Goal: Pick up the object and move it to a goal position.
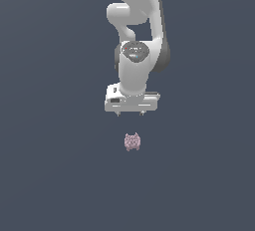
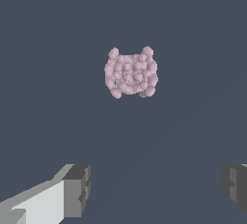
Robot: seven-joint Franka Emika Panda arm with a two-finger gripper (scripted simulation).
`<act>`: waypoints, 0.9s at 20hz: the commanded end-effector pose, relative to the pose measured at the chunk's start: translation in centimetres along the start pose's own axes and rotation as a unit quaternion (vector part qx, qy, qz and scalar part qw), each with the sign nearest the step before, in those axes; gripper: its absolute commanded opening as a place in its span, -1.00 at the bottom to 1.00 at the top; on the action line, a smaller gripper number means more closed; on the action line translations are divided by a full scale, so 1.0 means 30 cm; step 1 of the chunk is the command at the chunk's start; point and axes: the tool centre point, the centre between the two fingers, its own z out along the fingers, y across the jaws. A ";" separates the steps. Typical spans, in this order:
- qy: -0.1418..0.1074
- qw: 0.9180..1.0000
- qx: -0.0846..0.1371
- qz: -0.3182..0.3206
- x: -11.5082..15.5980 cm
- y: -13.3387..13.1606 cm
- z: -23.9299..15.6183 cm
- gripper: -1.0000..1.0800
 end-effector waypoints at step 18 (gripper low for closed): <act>-0.006 1.000 -0.007 -0.026 -0.008 -0.085 0.000 0.92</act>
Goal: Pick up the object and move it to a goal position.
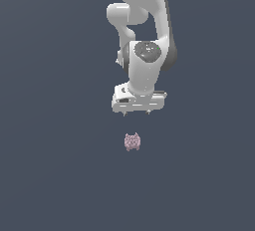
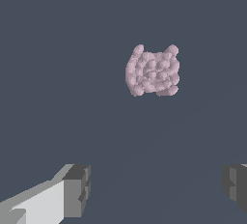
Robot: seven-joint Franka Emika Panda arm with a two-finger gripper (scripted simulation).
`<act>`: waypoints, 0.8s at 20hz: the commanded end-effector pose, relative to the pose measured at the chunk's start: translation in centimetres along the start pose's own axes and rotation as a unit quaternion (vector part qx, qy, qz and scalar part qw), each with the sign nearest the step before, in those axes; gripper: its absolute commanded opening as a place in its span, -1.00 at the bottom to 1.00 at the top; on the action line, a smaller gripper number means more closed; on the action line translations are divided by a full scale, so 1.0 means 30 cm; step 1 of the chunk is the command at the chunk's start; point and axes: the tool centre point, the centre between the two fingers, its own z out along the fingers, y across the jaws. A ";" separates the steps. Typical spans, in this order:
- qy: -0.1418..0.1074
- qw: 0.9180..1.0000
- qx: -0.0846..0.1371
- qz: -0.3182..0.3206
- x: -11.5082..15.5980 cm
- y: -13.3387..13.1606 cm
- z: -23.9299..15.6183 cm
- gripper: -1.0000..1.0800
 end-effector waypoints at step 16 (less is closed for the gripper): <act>-0.001 0.990 0.007 0.139 0.051 0.017 0.029 0.92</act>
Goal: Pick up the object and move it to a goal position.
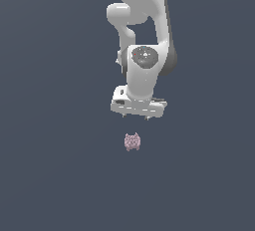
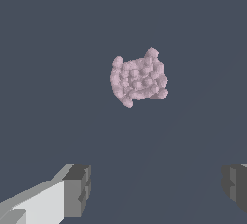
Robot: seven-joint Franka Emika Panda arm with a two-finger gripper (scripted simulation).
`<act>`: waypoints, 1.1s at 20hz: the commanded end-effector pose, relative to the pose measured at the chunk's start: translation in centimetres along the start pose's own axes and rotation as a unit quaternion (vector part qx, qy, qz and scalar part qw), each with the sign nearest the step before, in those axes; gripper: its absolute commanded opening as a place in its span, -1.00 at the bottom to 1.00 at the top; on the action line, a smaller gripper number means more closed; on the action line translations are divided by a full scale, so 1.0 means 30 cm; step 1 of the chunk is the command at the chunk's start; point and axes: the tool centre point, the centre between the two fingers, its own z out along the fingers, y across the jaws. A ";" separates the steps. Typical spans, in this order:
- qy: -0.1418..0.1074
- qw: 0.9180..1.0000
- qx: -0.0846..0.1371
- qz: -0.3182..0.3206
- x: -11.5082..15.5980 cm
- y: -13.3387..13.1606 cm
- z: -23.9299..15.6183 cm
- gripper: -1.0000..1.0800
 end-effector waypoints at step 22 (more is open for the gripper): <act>-0.004 0.941 0.012 0.338 0.128 0.008 0.073 0.92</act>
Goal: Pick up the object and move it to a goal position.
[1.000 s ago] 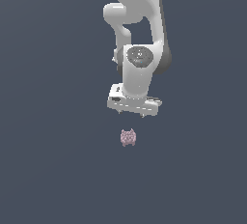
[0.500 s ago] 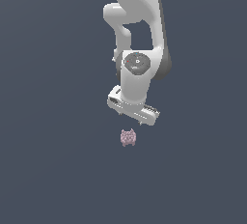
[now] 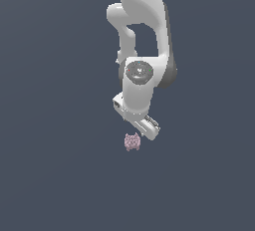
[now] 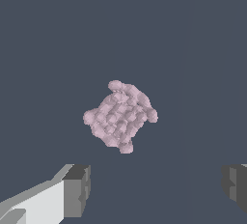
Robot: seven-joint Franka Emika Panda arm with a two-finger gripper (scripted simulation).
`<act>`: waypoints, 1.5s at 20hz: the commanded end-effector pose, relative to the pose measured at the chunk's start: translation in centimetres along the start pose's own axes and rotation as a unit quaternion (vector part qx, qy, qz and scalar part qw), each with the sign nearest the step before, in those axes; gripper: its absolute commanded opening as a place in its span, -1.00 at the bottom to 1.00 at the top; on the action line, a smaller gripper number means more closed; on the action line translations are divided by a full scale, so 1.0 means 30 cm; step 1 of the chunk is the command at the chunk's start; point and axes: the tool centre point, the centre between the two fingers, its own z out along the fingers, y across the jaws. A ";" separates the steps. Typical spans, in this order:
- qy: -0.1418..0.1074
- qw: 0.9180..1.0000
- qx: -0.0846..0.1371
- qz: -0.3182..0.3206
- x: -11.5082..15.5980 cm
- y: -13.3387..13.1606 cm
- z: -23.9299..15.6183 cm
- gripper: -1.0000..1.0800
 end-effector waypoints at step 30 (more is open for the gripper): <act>0.000 0.943 0.010 0.334 0.096 -0.074 0.070 0.92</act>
